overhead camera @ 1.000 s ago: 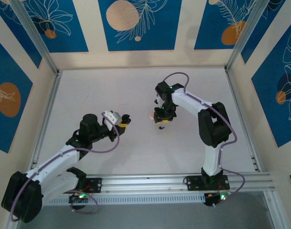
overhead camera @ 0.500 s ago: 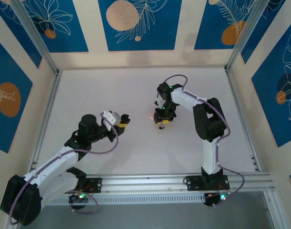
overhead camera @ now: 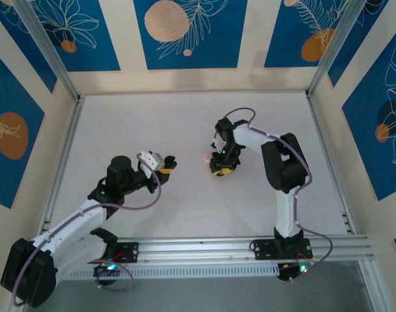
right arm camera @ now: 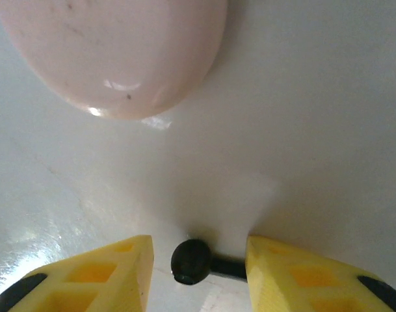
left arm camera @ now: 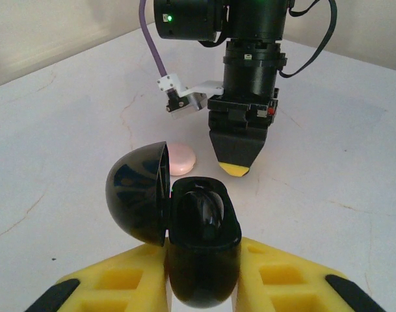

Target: Insert the wireless bluetooth earbuds into the charging case

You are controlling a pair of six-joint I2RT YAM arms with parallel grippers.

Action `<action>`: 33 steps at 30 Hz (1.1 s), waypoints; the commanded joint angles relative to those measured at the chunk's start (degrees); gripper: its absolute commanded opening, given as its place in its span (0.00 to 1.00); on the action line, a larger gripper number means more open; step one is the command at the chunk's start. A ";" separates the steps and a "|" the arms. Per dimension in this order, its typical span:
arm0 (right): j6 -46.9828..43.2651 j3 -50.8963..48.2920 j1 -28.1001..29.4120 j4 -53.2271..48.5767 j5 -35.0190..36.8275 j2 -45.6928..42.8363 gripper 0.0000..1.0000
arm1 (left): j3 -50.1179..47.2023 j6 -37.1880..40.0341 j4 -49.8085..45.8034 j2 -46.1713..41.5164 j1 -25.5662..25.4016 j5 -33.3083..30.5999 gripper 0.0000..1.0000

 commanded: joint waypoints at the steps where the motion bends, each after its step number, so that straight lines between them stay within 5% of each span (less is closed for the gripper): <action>1: 0.83 -2.56 0.92 -4.63 -2.94 -2.26 0.41 | -0.21 0.45 -0.12 -0.19 0.59 -0.05 0.26; 11: 2.25 -0.94 1.70 -6.23 -5.56 -4.90 0.38 | -0.30 0.29 -0.03 -0.46 0.55 0.01 0.26; 24: -2.72 10.57 2.30 -13.76 8.72 -1.16 0.38 | -0.03 0.59 -0.56 -0.77 0.56 -0.26 0.26; 33: -5.27 13.08 4.67 -14.61 10.80 2.81 0.38 | 0.47 0.79 -0.65 -0.39 0.55 -0.17 0.26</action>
